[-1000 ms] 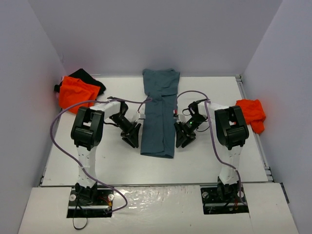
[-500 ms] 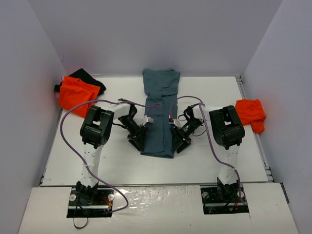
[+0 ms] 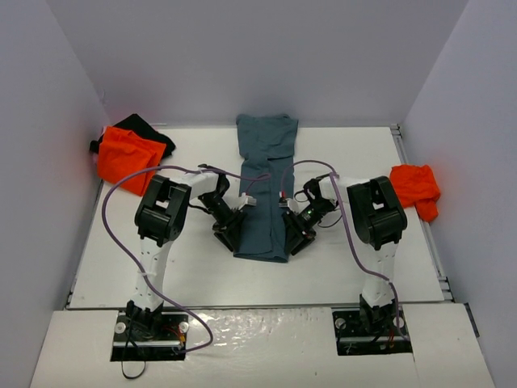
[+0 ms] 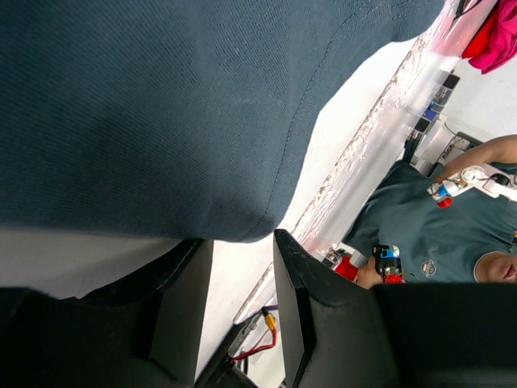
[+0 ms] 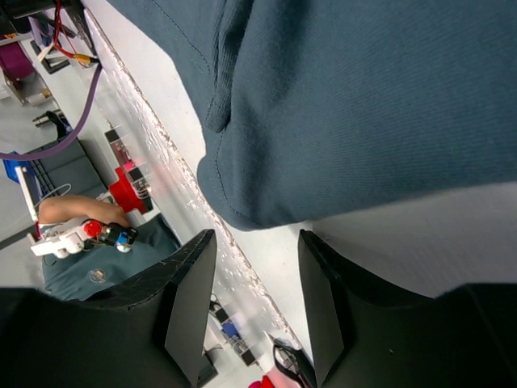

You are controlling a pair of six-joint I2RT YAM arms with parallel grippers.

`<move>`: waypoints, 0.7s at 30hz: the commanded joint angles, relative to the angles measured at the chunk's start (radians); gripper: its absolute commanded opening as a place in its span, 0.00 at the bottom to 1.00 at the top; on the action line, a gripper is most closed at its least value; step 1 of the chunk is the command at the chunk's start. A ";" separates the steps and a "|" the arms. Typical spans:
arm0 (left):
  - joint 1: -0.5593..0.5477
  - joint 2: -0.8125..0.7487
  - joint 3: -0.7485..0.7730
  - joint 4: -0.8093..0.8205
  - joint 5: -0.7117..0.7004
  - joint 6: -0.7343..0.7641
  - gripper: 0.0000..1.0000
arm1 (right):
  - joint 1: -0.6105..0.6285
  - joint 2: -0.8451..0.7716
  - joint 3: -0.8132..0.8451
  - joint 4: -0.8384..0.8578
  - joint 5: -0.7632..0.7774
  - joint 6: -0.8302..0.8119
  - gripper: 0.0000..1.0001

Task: Fold and stack the t-shirts
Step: Grab the bottom of the folded rectangular tshirt with both arms

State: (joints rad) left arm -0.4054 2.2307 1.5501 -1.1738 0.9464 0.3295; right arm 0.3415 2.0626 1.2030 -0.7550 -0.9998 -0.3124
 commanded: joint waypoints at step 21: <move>-0.010 -0.030 0.057 -0.084 0.046 0.048 0.40 | 0.068 0.113 0.037 -0.086 -0.062 -0.057 0.51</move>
State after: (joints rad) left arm -0.4101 2.2307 1.5554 -1.2000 0.9529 0.3408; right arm 0.3829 2.1308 1.2209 -0.8216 -1.0916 -0.3418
